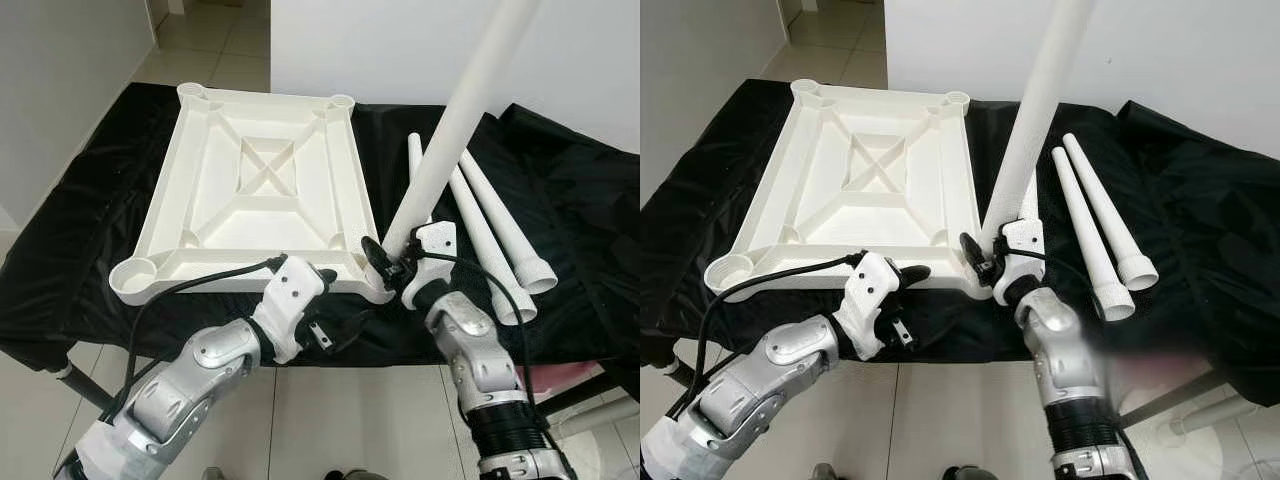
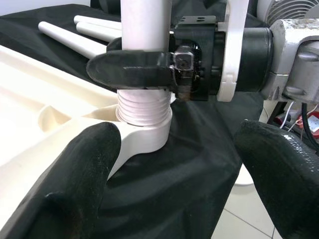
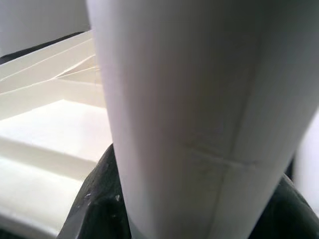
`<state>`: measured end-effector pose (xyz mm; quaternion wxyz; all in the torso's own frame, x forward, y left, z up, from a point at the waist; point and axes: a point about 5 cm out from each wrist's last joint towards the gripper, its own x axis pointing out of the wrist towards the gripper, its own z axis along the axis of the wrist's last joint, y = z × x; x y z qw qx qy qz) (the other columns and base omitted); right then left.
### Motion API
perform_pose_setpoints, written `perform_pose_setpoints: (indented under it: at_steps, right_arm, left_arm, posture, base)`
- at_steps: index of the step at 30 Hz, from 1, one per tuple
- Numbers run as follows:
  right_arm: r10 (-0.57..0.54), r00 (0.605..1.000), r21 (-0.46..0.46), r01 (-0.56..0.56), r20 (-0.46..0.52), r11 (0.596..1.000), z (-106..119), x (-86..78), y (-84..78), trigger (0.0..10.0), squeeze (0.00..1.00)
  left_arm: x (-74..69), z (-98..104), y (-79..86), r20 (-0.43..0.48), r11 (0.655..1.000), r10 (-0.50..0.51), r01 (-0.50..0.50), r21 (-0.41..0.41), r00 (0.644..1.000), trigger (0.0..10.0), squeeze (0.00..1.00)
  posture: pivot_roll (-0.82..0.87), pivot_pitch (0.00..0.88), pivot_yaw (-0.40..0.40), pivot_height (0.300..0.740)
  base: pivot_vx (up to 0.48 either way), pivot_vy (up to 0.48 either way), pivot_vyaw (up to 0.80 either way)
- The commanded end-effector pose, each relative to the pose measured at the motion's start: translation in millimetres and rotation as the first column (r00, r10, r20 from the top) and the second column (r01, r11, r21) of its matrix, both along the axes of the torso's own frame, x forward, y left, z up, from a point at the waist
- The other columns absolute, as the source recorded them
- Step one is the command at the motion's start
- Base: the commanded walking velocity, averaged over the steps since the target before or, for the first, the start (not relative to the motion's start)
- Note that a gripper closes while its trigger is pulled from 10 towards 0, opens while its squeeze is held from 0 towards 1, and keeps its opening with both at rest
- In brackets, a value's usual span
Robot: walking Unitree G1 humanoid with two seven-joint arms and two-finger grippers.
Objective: Building children table
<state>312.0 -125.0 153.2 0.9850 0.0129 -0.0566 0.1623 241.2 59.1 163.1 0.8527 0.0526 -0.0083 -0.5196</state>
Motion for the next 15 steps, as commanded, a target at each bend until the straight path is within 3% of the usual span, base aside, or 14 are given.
perform_pose_setpoints:
  at_steps: [1, 4, 8, 15]
  right_arm:
    - [-0.107, 0.991, 0.019, 0.109, -0.086, 0.994, -15, -4.1, 2.1, 10.0, 0.0]
    - [-0.203, 0.976, 0.008, 0.205, -0.08, 0.979, -14, -6.5, 3.5, 10.0, 0.0]
    - [-0.339, 0.936, 0.076, 0.347, -0.097, 0.935, -15, -14.2, 6.4, 10.0, 0.0]
    - [-0.346, 0.933, 0.07, 0.353, -0.096, 0.933, -16, -20.6, 16.9, 10.0, 0.0]
  left_arm:
    - [-9.9, -3, -4.4, -0.025, 0.99, -0.14, 0.14, 0.015, 0.99, 10.0, 0.0]
    - [-10.4, -4, -4.3, -0.026, 0.99, -0.141, 0.142, 0.017, 0.99, 10.0, 0.0]
    - [-10.7, -4, -4.6, -0.028, 0.989, -0.145, 0.146, 0.018, 0.989, 10.0, 0.0]
    - [-10.3, -4, -3.9, -0.028, 0.989, -0.144, 0.145, 0.02, 0.989, 10.0, 0.0]
  posture:
    - [0.03, 0.091, -0.072, 0.74]
    - [0.04, 0.087, -0.072, 0.74]
    - [0.04, 0.08, -0.077, 0.74]
    - [0.04, 0.074, -0.074, 0.74]
  base:
    - [0.0, 0.0, 0.0]
    - [0.0, 0.0, 0.0]
    - [0.0, 0.0, 0.0]
    - [0.0, 0.0, 0.0]
